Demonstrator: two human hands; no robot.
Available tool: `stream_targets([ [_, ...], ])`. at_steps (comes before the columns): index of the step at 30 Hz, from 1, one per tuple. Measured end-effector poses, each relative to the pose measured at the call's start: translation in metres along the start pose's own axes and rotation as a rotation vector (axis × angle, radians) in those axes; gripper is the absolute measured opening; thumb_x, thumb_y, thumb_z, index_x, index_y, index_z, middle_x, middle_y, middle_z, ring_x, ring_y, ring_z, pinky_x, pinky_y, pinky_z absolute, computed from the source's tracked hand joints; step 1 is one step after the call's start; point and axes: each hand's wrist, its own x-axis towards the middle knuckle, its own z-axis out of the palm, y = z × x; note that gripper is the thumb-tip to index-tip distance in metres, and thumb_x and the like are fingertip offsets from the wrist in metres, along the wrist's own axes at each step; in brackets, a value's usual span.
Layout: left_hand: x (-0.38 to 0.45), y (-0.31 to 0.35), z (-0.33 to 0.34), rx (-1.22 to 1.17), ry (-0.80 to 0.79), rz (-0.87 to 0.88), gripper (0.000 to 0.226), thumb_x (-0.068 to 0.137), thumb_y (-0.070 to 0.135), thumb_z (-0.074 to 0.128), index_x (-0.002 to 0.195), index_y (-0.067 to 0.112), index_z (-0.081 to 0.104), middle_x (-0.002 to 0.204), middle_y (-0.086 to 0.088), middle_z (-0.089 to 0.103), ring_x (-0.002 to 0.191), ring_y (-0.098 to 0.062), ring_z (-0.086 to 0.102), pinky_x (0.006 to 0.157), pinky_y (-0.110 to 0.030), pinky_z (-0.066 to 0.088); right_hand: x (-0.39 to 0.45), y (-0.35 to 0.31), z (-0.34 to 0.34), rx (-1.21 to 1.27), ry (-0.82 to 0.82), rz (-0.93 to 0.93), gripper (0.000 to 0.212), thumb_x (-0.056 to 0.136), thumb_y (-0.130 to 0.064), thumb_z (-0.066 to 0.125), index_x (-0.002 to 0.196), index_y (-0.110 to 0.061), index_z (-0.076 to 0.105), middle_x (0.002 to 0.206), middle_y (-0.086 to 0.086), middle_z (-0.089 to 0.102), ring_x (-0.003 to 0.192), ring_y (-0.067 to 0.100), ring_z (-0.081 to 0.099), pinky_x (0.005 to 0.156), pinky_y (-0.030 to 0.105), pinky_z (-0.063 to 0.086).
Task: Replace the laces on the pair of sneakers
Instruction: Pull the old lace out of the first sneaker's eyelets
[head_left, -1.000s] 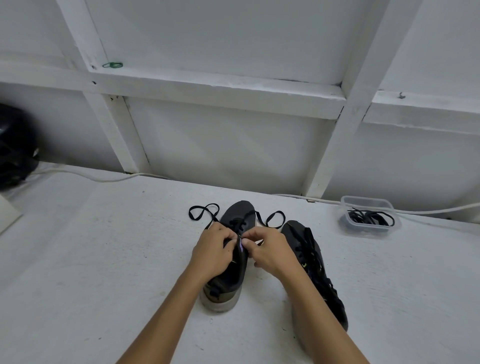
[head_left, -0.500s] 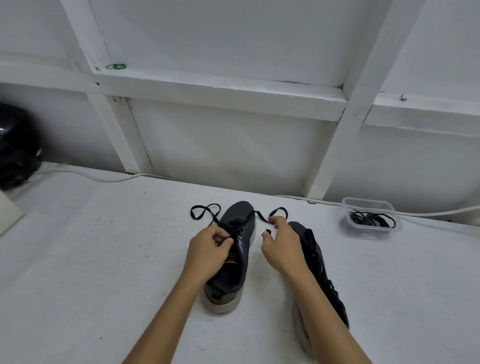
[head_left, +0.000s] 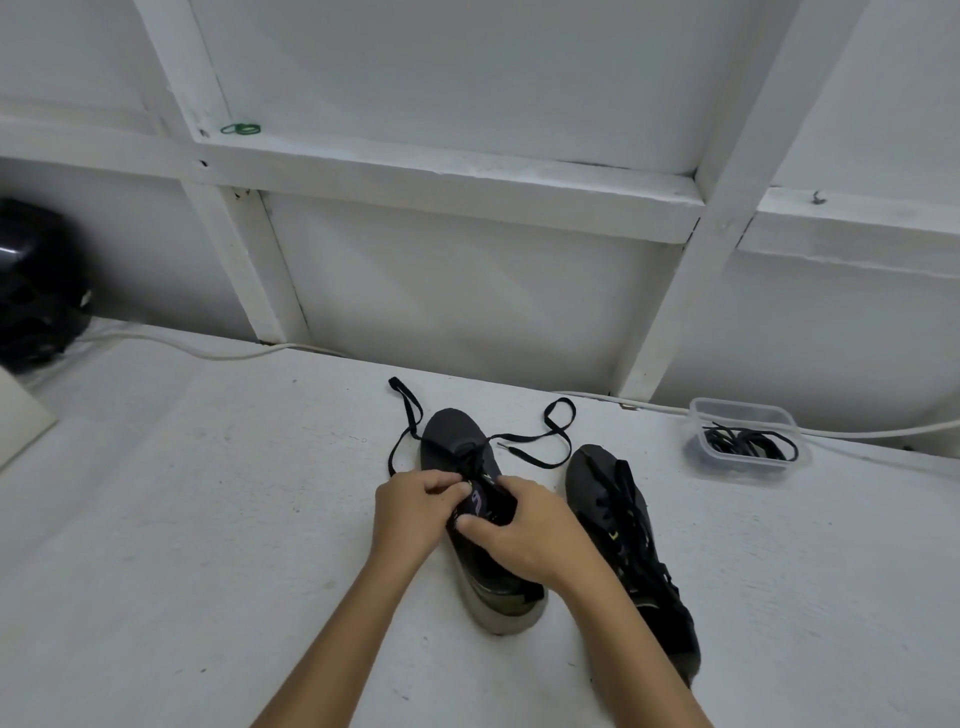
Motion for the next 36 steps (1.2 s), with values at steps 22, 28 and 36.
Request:
stream_targets([
  [22,0.049,0.031,-0.025,-0.175,-0.517,-0.274,0.022,0.100,0.018,0.051,0.078,0.015,0.052,0.066,0.003,0.045,0.047,-0.007,0.032,0.048,-0.022,0.027,-0.001,-0.002,0.016,-0.021,0.056,0.040,0.027,0.086,-0.042,0.068,0.110,-0.032,0.064,0.101,-0.011,0.067,0.092,0.015,0.064,0.078,0.029,0.053],
  [28,0.029,0.000,-0.019,-0.320,-0.306,-0.165,0.018,0.088,0.028,0.076,0.104,0.022,0.069,0.087,0.006,0.070,0.068,-0.003,0.064,0.059,-0.021,0.049,0.002,0.001,0.015,0.004,0.055,0.046,0.022,0.085,-0.043,0.068,0.104,-0.032,0.064,0.096,-0.014,0.066,0.089,0.011,0.064,0.079,0.029,0.055],
  [36,0.029,-0.003,-0.011,-0.163,-0.124,-0.054,0.007,0.096,0.031,0.063,0.093,0.026,0.067,0.091,0.007,0.069,0.081,-0.006,0.063,0.065,-0.021,0.043,0.001,-0.001,0.016,0.026,0.069,0.057,0.032,0.086,-0.046,0.067,0.113,-0.032,0.062,0.103,-0.010,0.067,0.093,0.014,0.065,0.084,0.035,0.057],
])
